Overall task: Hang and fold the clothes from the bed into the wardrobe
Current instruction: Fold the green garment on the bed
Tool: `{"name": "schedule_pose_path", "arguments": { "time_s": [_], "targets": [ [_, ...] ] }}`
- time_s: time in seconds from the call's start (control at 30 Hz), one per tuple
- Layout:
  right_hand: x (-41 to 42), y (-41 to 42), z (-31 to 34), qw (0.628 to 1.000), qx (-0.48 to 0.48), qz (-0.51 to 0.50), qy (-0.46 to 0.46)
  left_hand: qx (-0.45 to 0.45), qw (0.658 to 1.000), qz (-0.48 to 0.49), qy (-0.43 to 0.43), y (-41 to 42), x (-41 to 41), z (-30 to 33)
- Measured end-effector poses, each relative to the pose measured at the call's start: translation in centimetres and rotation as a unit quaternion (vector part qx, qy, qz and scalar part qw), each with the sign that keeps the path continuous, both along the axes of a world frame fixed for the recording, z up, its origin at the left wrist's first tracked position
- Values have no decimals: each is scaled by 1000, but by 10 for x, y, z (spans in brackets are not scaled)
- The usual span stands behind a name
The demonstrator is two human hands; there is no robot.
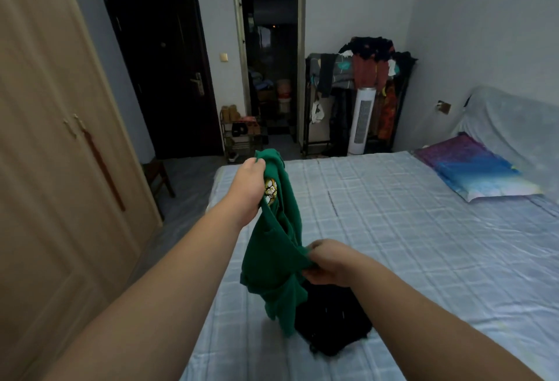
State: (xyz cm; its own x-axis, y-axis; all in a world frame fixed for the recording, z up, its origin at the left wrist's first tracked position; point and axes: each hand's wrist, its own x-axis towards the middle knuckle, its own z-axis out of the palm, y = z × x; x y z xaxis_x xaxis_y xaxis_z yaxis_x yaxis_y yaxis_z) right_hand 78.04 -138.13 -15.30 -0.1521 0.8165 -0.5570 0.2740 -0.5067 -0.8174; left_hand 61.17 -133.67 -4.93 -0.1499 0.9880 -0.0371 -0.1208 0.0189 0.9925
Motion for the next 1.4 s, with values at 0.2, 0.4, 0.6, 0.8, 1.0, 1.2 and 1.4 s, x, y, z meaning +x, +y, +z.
{"name": "schedule_pose_path", "arguments": {
  "time_s": [0.2,0.4,0.6,0.8,1.0,1.2,1.4],
  "targets": [
    [-5,16,38,988,148,-50,8,-20,985,-52,162,-9,-20,-14],
    [-4,17,65,992,129,-2,-1,-21,986,-28,164,-7,-22,-25],
    [10,21,70,985,170,-3,-30,-29,987,-15,157,-4,-25,-27],
    [18,20,65,982,178,32,45,-24,989,-11,145,-1,-21,-29],
    [19,17,64,975,192,79,-82,-22,988,-17,153,0,-17,-34],
    [24,20,54,930,275,90,-227,-19,987,-25,158,-1,-17,-33],
    [33,28,44,894,363,-7,-261,-48,988,-52,140,-6,-17,-37]
  ]
}}
